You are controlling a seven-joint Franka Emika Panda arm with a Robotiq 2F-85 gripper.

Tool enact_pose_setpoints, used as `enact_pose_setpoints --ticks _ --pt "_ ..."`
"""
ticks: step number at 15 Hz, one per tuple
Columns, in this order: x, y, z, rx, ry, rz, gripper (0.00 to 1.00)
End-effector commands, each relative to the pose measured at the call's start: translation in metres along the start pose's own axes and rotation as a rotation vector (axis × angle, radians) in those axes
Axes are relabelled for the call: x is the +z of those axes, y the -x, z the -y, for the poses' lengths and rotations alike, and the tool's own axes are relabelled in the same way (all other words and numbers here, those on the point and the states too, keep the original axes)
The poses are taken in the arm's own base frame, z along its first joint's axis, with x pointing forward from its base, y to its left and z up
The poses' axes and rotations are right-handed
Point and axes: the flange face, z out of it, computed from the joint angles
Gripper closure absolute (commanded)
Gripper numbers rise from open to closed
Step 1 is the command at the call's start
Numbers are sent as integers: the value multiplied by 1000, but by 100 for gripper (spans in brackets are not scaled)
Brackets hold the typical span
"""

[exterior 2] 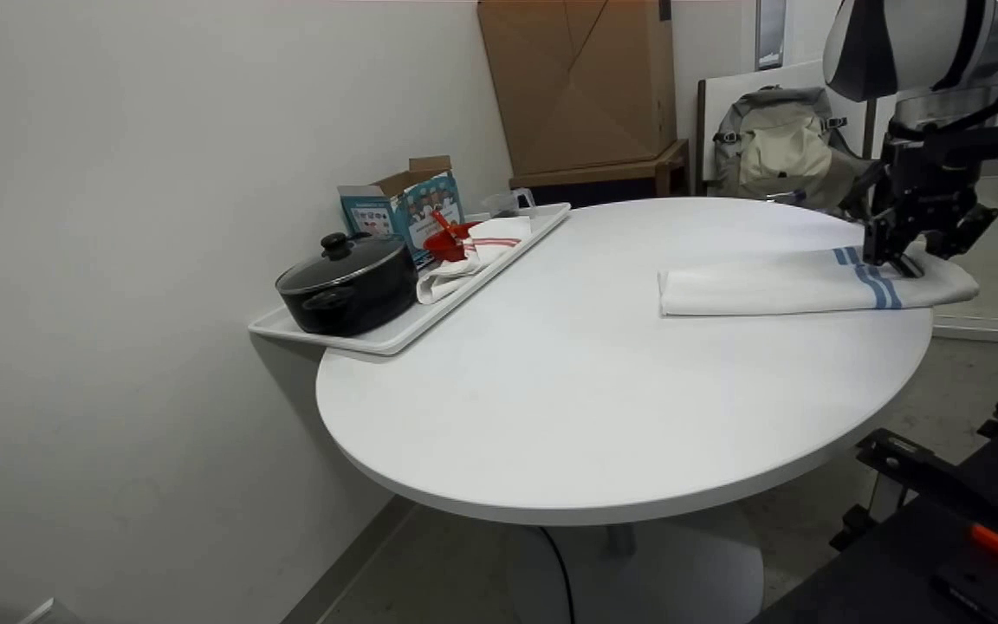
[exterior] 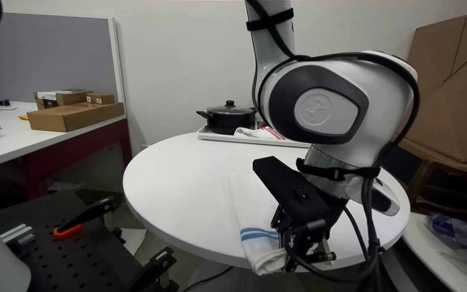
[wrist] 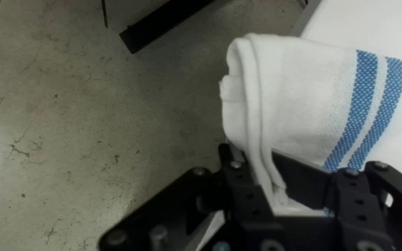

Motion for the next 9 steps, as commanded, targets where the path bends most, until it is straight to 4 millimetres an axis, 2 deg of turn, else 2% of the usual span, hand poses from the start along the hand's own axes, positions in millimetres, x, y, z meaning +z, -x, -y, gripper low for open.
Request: enact_pose_setpoints --ticks 1,2,5,9 --pt "-6 0 3 -4 -10 -20 97" --pt "-10 1 4 -3 -15 -22 93" --pt "-25 6 6 -7 -40 -21 93" --pt "-61 17 16 -47 -62 -16 93"
